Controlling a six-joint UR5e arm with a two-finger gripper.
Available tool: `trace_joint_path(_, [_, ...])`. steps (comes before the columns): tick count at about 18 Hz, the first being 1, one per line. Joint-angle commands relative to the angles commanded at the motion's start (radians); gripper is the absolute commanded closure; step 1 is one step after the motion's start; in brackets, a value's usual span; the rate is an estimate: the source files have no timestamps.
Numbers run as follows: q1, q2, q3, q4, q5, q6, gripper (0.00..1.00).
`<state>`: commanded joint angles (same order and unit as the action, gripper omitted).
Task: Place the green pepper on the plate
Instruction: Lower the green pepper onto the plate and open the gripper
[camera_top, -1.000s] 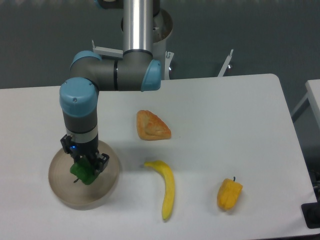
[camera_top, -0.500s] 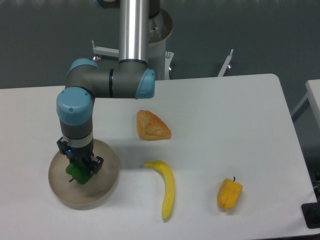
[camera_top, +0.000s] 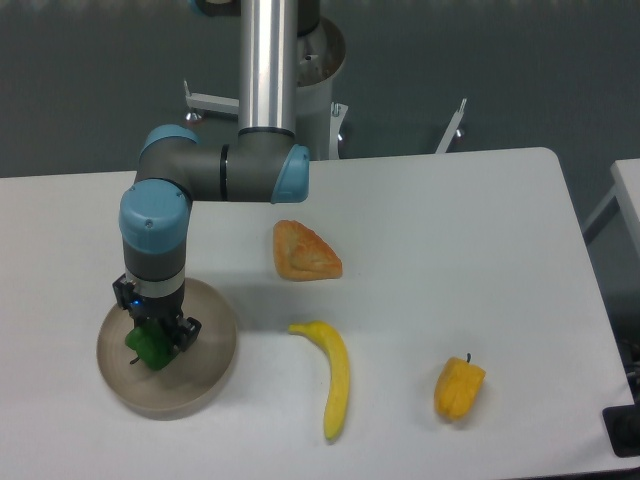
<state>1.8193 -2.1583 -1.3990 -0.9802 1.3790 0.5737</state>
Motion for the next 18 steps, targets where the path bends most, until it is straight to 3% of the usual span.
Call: trace_joint_path(18, [0.0,-0.014,0.002,-0.002,0.002,-0.002,0.62])
